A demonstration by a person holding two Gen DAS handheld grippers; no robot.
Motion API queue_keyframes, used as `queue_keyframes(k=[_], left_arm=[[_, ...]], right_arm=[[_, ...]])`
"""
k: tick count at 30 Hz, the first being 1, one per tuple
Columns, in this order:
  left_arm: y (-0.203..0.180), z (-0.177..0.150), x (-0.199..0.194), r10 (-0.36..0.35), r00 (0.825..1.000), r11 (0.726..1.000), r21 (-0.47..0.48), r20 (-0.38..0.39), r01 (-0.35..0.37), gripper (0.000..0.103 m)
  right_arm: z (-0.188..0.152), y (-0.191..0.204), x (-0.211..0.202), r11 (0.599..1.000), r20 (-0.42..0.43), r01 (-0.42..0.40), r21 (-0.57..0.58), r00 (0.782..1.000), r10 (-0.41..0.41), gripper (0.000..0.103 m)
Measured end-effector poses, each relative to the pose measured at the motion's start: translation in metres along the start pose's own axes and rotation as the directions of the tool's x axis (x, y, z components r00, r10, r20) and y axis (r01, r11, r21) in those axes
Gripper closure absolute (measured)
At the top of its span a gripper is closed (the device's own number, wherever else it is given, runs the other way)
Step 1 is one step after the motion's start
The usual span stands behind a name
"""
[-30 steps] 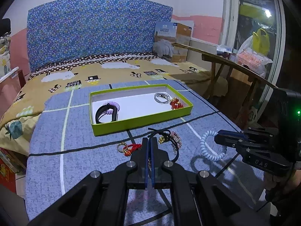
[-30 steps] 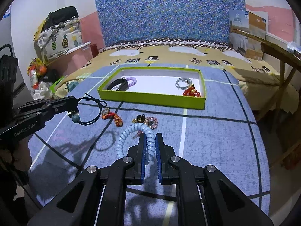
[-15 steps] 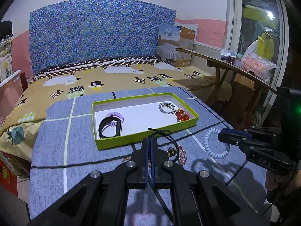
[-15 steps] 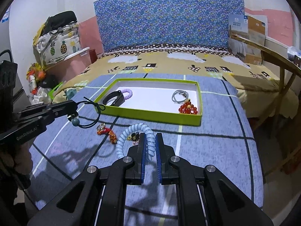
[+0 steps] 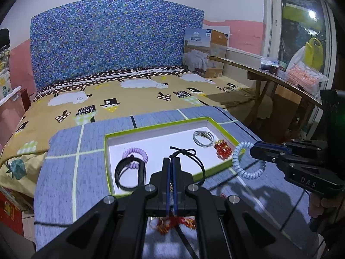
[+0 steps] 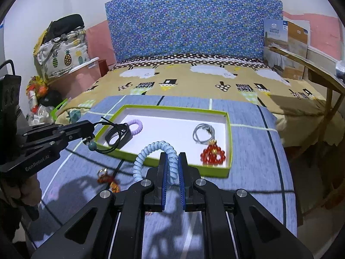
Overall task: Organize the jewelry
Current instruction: 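Carry the black cord and pale blue coil with both tools into the green box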
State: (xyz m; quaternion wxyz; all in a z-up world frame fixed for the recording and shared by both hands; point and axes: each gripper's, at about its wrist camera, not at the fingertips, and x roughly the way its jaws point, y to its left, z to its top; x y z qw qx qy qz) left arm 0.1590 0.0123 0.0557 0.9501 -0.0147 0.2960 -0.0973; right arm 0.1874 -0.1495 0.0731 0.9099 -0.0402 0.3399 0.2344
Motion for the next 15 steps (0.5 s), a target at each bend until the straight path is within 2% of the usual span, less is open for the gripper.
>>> queue_keyframes(k=[8, 15], left_arm=[[0.008, 0.015, 0.033, 0.01, 1.0, 1.0, -0.001, -0.016, -0.01, 0.101], [0.014, 0.01, 0.061, 0.006, 0.998, 1.0, -0.017, -0.069, -0.008, 0.101]], right_arm=[[0.019, -0.012, 0.038, 1.0, -0.033, 0.015, 0.008, 0.999, -0.015, 0.093], [0.021, -0.016, 0.072, 0.999, -0.092, 0.032, 0.002, 0.995, -0.031, 0.093]])
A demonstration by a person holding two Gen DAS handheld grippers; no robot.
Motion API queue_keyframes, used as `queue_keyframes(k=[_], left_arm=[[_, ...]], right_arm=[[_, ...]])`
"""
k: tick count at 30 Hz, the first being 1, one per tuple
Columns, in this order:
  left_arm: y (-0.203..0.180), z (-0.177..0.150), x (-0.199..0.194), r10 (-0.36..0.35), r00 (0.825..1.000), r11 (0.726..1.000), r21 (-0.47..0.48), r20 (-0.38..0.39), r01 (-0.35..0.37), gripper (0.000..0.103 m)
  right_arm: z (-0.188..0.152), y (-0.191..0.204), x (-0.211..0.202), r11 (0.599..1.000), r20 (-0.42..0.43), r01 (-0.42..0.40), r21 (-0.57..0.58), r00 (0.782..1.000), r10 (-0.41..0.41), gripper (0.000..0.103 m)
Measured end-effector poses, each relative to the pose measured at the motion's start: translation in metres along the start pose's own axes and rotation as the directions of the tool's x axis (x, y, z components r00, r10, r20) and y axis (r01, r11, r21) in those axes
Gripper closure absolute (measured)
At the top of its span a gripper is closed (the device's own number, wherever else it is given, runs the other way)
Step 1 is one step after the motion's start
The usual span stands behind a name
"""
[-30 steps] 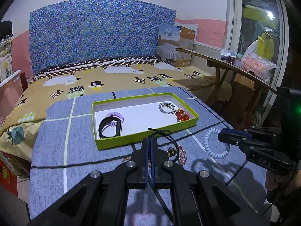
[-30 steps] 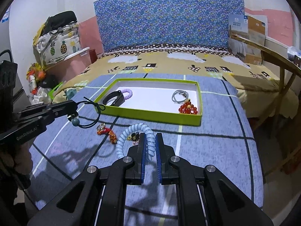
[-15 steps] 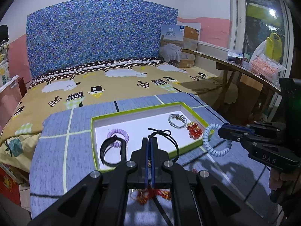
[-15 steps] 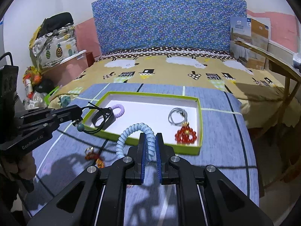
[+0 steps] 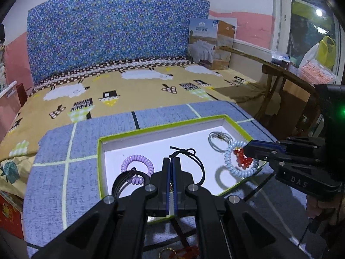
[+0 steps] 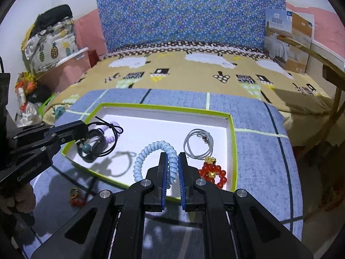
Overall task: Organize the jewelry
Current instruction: 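Carry the black cord and pale blue coil with both tools into the green box, then open both tools to drop the black cord and blue coil in the box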
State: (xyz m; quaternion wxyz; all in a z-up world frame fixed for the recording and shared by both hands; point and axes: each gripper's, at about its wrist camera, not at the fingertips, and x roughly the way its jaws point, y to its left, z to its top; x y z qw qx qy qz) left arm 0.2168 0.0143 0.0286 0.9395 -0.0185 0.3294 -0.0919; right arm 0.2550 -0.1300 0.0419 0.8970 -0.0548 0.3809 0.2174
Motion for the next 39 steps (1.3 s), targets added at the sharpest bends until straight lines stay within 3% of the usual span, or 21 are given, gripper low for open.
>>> queue_keyframes(k=[18, 29, 39], left_arm=[[-0.009, -0.014, 0.027, -0.03, 0.995, 0.999, 0.014, -0.098, 0.031, 0.101], [-0.005, -0.016, 0.028, -0.022, 0.992, 1.0, 0.003, -0.123, 0.022, 0.1], [-0.004, -0.023, -0.024, -0.023, 0.999, 1.0, -0.005, -0.029, 0.023, 0.098]], right_arm=[[-0.01, -0.007, 0.04, 1.0, -0.136, 0.005, -0.004, 0.991, -0.005, 0.093], [-0.011, -0.003, 0.036, 1.0, -0.125, 0.011, -0.019, 0.992, -0.014, 0.087], [-0.015, 0.005, -0.016, 1.0, -0.011, -0.007, -0.007, 1.0, 0.007, 0.086]])
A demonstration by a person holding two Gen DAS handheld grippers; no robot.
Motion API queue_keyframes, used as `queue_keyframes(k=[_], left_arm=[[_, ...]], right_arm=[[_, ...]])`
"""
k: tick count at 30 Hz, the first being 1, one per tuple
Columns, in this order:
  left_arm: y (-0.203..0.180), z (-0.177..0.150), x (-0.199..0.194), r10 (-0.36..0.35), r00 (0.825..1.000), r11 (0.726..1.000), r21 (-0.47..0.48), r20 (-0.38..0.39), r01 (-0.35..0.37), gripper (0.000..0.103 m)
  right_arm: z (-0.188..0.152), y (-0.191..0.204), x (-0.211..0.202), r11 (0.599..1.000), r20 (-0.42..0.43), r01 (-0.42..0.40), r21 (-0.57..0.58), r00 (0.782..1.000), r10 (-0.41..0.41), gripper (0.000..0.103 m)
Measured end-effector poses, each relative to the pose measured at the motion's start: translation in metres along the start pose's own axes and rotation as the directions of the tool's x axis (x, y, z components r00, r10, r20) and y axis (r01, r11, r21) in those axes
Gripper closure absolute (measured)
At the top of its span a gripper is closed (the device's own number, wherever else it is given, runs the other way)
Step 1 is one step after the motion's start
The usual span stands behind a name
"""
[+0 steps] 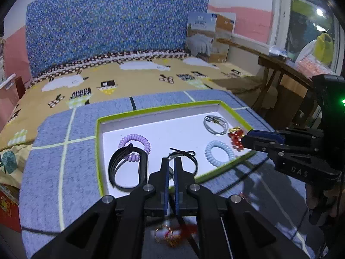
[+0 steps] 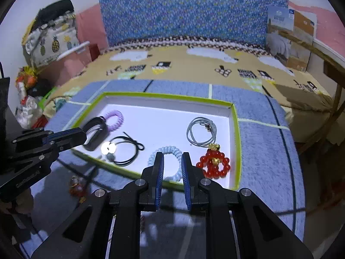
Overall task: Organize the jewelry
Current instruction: 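Open both tools to drop the black cord and blue coil in the box, then move the left tool to the red cord keychain while the right tool approaches the pink rhinestone clip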
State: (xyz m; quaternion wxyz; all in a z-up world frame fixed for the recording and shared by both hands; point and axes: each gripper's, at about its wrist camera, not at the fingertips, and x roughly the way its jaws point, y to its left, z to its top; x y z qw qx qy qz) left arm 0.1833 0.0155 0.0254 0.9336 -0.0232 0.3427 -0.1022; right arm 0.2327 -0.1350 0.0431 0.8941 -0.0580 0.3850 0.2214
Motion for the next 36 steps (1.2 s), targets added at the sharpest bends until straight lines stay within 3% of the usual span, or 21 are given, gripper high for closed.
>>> queue_keyframes(k=[6, 16, 21, 36], left_arm=[[-0.004, -0.017, -0.041, -0.001, 0.998, 1.0, -0.001, 0.061, 0.001, 0.085], [-0.013, -0.05, -0.085, 0.01, 0.996, 1.0, -0.003, 0.085, -0.01, 0.084], [-0.016, -0.07, -0.097, 0.01, 0.997, 1.0, -0.016, 0.07, -0.009, 0.083], [-0.015, -0.099, -0.11, -0.005, 0.999, 0.999, -0.053, 0.043, 0.008, 0.075]], right_arm=[[-0.019, 0.011, -0.041, 1.0, 0.061, -0.027, 0.002, 0.998, 0.027, 0.086], [-0.059, 0.023, -0.084, 0.996, 0.096, -0.081, 0.026, 0.992, 0.078, 0.085], [-0.077, 0.025, -0.097, 0.994, 0.1, -0.096, 0.046, 0.991, 0.091, 0.067], [-0.112, 0.026, -0.101, 0.99, 0.045, -0.105, 0.096, 0.994, 0.101, 0.067]])
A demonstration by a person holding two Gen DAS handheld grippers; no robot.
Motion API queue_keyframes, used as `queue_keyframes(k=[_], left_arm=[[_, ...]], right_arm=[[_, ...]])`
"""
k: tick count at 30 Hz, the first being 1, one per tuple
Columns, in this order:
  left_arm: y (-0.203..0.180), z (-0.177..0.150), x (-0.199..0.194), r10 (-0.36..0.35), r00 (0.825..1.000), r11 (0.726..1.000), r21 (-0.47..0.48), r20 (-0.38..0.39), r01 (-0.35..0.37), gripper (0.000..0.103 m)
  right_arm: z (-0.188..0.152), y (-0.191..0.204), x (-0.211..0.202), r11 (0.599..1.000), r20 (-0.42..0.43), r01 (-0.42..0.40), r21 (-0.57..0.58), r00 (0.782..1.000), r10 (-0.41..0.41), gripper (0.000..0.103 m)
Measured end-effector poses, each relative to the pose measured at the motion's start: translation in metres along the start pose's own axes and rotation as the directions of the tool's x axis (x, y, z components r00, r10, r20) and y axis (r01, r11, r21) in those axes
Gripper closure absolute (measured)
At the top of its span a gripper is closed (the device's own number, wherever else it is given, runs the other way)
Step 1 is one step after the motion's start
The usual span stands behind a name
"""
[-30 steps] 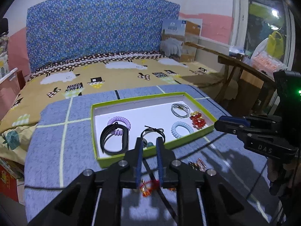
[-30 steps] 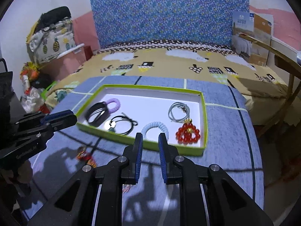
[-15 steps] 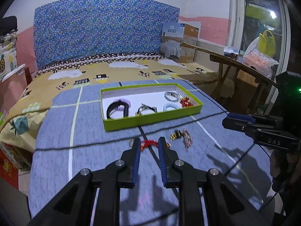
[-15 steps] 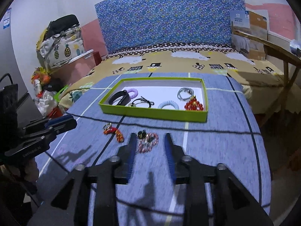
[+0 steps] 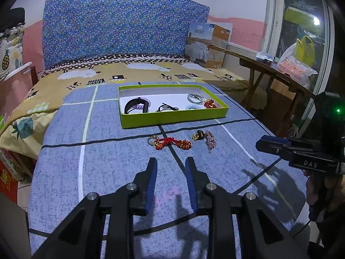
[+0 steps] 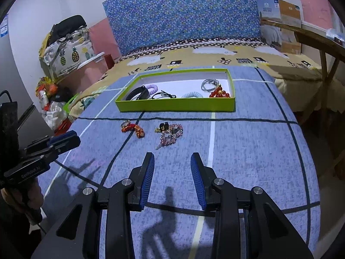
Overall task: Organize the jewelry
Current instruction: 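Move the left tool to the red cord keychain while the right tool approaches the pink rhinestone clip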
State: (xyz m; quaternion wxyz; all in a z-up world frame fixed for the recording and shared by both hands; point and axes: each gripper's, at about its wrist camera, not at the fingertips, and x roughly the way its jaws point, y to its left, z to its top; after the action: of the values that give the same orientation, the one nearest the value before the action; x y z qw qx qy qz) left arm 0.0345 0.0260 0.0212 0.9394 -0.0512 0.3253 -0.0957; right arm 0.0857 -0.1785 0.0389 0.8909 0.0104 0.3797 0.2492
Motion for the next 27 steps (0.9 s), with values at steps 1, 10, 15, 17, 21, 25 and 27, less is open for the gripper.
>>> queue_keyframes(k=[1, 10, 15, 17, 21, 25, 27], left_arm=[[-0.001, 0.0, 0.0, -0.002, 1.0, 1.0, 0.001, 0.0, 0.002, 0.075], [-0.003, 0.002, 0.007, -0.021, 1.0, 1.0, 0.001, -0.012, 0.021, 0.074], [-0.001, 0.004, 0.013, -0.024, 0.999, 1.0, -0.015, -0.022, 0.024, 0.074], [-0.001, 0.006, 0.015, -0.022, 0.999, 1.0, -0.023, -0.025, 0.022, 0.074], [0.0, 0.007, 0.017, -0.019, 1.0, 1.0, -0.024, -0.024, 0.018, 0.071], [-0.002, 0.011, 0.021, -0.019, 1.0, 1.0, -0.019, -0.024, 0.018, 0.07], [-0.002, 0.012, 0.024, -0.016, 1.0, 1.0, -0.017, -0.027, 0.016, 0.068]], right_arm=[[0.0, 0.001, 0.001, 1.0, -0.002, 0.0, -0.002, 1.0, 0.0, 0.067], [0.002, 0.004, 0.009, 1.0, -0.016, 0.001, 0.0, 1.0, -0.001, 0.067], [0.005, 0.003, 0.017, 1.0, -0.025, 0.006, 0.012, 1.0, -0.005, 0.067], [0.007, 0.003, 0.02, 1.0, -0.028, 0.004, 0.016, 1.0, -0.004, 0.067], [0.009, 0.004, 0.027, 1.0, -0.035, 0.001, 0.019, 0.999, 0.0, 0.067], [0.014, 0.006, 0.037, 1.0, -0.043, 0.001, 0.025, 0.999, 0.0, 0.067], [0.017, 0.007, 0.042, 1.0, -0.048, 0.003, 0.024, 0.999, -0.002, 0.067]])
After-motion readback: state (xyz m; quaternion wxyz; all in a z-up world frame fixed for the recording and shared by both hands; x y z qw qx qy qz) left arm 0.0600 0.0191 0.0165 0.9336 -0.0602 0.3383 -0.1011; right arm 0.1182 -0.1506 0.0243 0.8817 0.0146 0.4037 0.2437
